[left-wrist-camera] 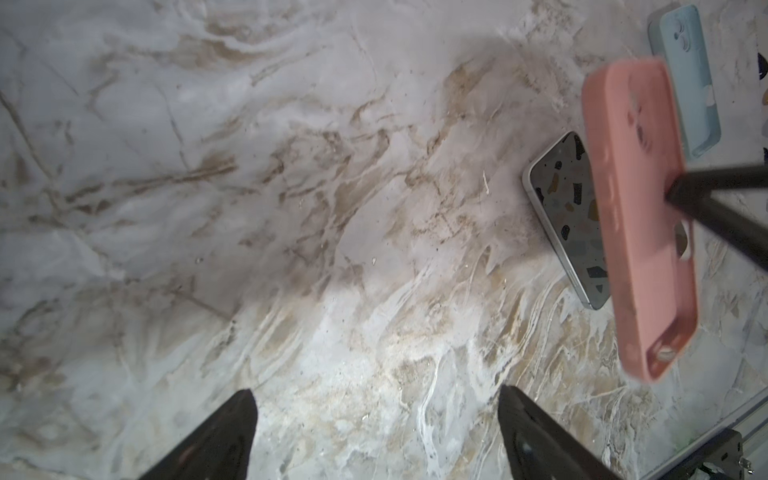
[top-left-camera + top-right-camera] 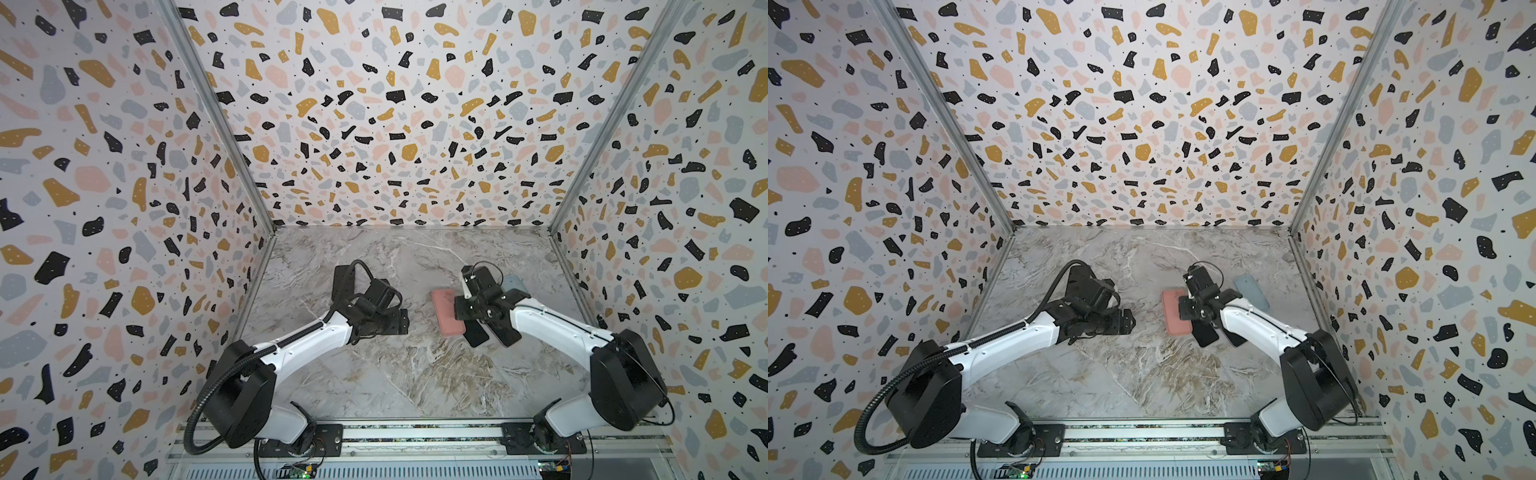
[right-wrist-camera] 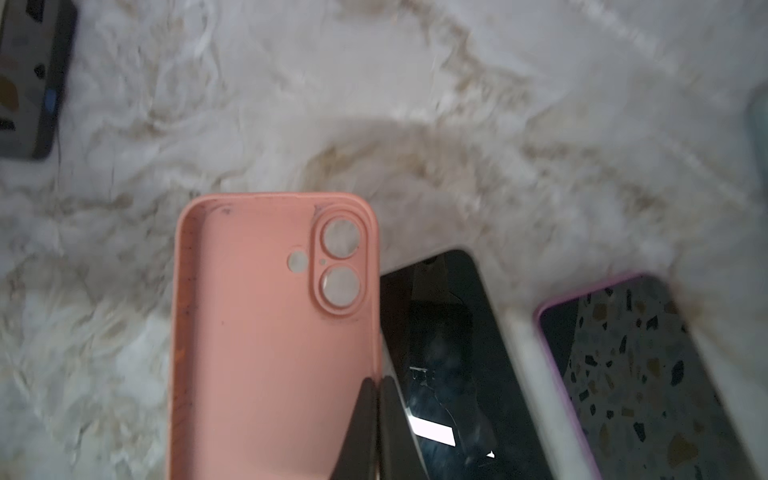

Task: Put the phone into the phone case
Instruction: 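Drag the pink case nearer the robot and release it with the right gripper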

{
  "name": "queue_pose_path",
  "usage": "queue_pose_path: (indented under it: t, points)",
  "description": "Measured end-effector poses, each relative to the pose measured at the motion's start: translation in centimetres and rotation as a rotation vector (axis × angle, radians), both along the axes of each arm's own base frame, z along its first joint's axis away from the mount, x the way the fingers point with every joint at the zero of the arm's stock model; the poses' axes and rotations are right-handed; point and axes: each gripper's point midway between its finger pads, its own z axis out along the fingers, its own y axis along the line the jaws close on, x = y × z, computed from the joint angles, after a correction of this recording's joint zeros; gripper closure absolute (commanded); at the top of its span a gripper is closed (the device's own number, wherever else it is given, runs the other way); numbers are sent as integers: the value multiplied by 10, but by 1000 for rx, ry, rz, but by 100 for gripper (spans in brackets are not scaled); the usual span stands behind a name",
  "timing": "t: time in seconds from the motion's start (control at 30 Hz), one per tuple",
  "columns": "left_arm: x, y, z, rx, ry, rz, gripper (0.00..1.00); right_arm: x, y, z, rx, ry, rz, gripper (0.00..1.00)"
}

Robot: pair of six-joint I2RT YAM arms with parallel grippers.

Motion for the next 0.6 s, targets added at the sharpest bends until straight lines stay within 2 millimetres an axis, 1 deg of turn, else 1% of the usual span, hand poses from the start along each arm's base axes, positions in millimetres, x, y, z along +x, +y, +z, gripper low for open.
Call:
queue_pose_path:
  t: [0.03,0.13,0.23,0.3,0.43,0.5,0.6]
  points:
    - [-3,0,1,-4,0,2,9,-17,3,-5,5,19,7,100]
    - [-8,-6,6,-27,-9,4,9,-53,11,-13,21,49,22,100]
    - [-10,-12,7,-46,-18,5,9,-75,19,-20,31,70,34,100]
    - [-13,-13,4,-49,-14,10,9,-84,22,-27,33,85,34,100]
    - [-21,-12,-6,-43,8,17,9,-100,19,-44,24,125,17,100]
    - [-22,-12,-7,-44,12,20,9,-104,20,-46,25,133,10,99]
    - [-22,-15,-6,-52,6,18,9,-107,29,-47,47,139,11,98]
